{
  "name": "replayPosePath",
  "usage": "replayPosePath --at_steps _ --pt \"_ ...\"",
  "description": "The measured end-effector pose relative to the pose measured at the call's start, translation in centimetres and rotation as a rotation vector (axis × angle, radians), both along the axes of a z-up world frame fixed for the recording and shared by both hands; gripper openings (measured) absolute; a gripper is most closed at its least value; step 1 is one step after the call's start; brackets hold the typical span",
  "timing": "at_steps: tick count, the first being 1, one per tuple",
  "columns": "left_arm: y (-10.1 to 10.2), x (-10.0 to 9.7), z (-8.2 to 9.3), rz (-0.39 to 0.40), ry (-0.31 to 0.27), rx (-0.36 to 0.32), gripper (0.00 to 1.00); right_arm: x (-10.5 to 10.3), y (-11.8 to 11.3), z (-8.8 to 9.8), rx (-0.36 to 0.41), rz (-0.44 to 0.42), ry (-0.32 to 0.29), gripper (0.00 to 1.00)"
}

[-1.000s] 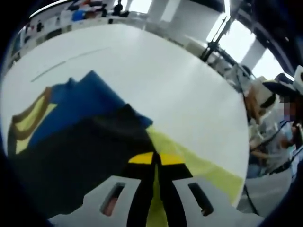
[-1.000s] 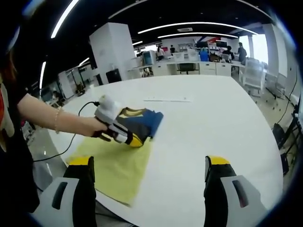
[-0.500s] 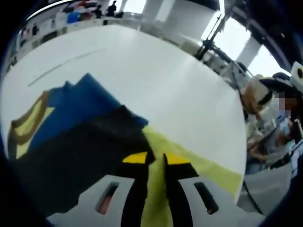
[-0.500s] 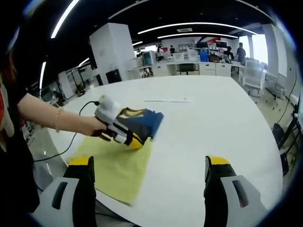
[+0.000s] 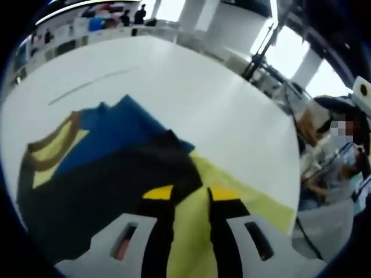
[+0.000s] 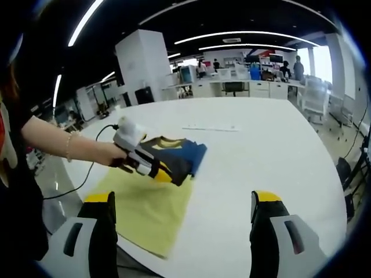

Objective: Fold the garment on the visible template until the final outline fits inside the template.

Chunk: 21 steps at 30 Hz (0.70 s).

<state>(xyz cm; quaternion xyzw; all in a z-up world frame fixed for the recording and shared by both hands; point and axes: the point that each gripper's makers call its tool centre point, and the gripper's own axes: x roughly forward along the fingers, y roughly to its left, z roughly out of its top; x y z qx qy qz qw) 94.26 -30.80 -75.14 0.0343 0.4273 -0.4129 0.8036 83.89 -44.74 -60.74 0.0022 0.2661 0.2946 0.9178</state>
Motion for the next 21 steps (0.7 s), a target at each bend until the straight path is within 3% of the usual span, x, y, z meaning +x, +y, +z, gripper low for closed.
replayPosePath --at_steps 10,21 --pt "2.9 -0.8 1.6 0.045 -0.016 -0.029 0.32 -0.1 1.0 0.6 -0.001 0.03 -0.009 0.96" --pt "8.5 -2.6 4.4 0.124 -0.055 -0.047 0.46 -0.4 2.4 1.9 -0.008 0.067 -0.036 0.96"
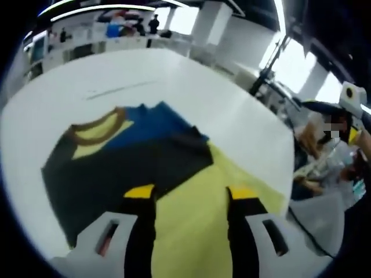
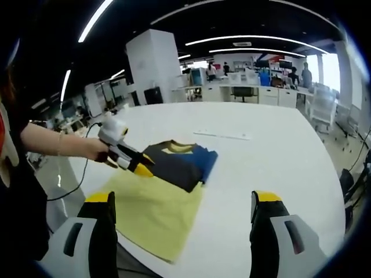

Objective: Fold the garment on the visible template until the final outline fits inside the template.

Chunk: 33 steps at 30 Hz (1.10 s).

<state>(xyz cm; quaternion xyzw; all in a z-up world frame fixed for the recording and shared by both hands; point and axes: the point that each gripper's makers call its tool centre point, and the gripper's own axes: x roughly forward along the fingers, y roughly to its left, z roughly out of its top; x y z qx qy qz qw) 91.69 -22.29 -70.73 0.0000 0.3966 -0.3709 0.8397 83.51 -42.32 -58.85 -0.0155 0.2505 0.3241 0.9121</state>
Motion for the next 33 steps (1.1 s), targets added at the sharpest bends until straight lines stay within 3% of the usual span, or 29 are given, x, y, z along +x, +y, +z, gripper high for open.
replayPosePath --at_steps 16,20,33 --pt "7.2 -4.1 5.2 0.069 -0.078 -0.012 0.7 -1.2 1.9 1.2 0.001 0.037 -0.028 0.96" --pt "8.3 -5.1 6.4 0.086 -0.101 -0.038 0.82 -1.3 2.4 1.5 0.001 0.043 -0.034 0.96" --pt "12.0 -8.6 10.3 0.151 -0.168 -0.075 0.94 -2.3 4.1 2.4 0.001 0.071 -0.055 0.96"
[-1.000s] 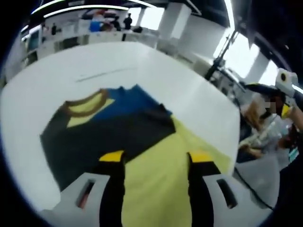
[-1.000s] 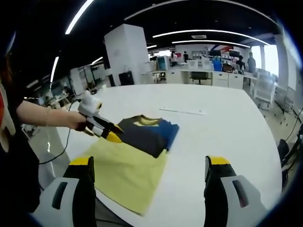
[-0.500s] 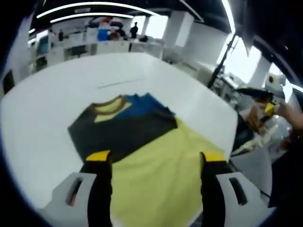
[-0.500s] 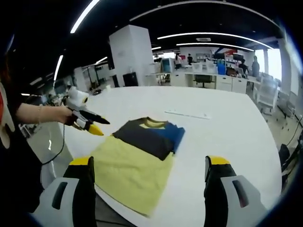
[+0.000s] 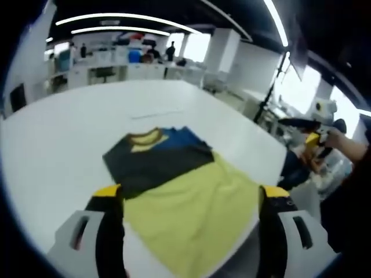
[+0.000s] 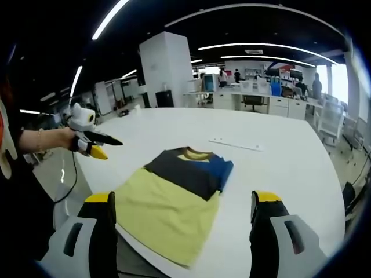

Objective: Fold the garment on the visible template until the final outline fits inside the template.

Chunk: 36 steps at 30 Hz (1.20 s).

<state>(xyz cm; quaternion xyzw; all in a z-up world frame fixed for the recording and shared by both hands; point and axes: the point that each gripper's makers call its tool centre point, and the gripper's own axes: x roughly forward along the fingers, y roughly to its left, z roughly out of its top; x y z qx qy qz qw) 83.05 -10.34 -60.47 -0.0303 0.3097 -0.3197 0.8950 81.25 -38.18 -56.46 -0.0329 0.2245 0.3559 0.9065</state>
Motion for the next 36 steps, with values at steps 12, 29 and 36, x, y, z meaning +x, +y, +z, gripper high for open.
replayPosePath --at_steps 12,29,36 --pt "3.5 -2.7 2.2 0.109 -0.046 -0.055 0.99 -0.2 0.1 0.6 -0.001 0.004 -0.009 0.96" --pt "6.7 -7.2 2.1 0.196 -0.026 -0.051 0.99 -1.0 -0.6 1.1 0.0 -0.014 -0.013 0.96" --pt "7.1 -7.6 1.3 0.206 -0.005 -0.044 0.99 -1.3 -0.3 0.7 -0.001 -0.008 -0.007 0.96"
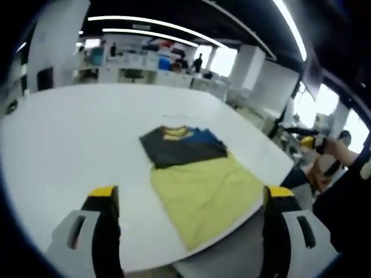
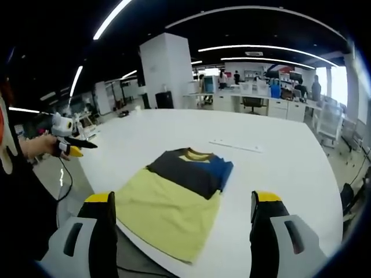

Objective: Fold the garment on the visible template until the final outline fits inside the template.

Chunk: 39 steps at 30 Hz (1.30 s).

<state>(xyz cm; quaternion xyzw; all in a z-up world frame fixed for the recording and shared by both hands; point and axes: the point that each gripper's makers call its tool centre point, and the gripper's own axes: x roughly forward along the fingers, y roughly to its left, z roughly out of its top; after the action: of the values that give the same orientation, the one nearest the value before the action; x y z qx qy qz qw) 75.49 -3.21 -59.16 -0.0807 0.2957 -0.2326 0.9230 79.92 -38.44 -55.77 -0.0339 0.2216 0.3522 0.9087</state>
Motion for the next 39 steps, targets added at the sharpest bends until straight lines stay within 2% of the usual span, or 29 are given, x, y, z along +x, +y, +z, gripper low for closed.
replayPosePath --at_steps 11,15,23,28,34,39 --pt "-0.7 -0.6 -1.9 -0.026 0.041 0.015 0.94 -0.4 0.0 -0.9 -0.014 0.013 0.027 0.91" --pt "-1.3 -1.2 -3.3 -0.052 0.075 0.013 0.85 -0.3 -0.3 -1.7 -0.02 0.007 0.041 0.89" --pt "-1.9 -2.1 -6.5 -0.076 0.144 0.029 0.79 -0.9 -0.2 -4.8 -0.037 0.014 0.113 0.82" --pt "-2.0 -2.7 -8.3 -0.093 0.182 0.053 0.71 -1.2 -0.2 -6.6 -0.052 0.021 0.153 0.79" --pt "-2.0 -2.9 -10.0 -0.096 0.202 0.052 0.61 -1.5 0.0 -8.4 -0.042 0.027 0.199 0.71" --pt "-2.3 -3.3 -11.6 -0.113 0.239 0.063 0.56 -1.9 -0.2 -9.9 -0.055 0.031 0.229 0.68"
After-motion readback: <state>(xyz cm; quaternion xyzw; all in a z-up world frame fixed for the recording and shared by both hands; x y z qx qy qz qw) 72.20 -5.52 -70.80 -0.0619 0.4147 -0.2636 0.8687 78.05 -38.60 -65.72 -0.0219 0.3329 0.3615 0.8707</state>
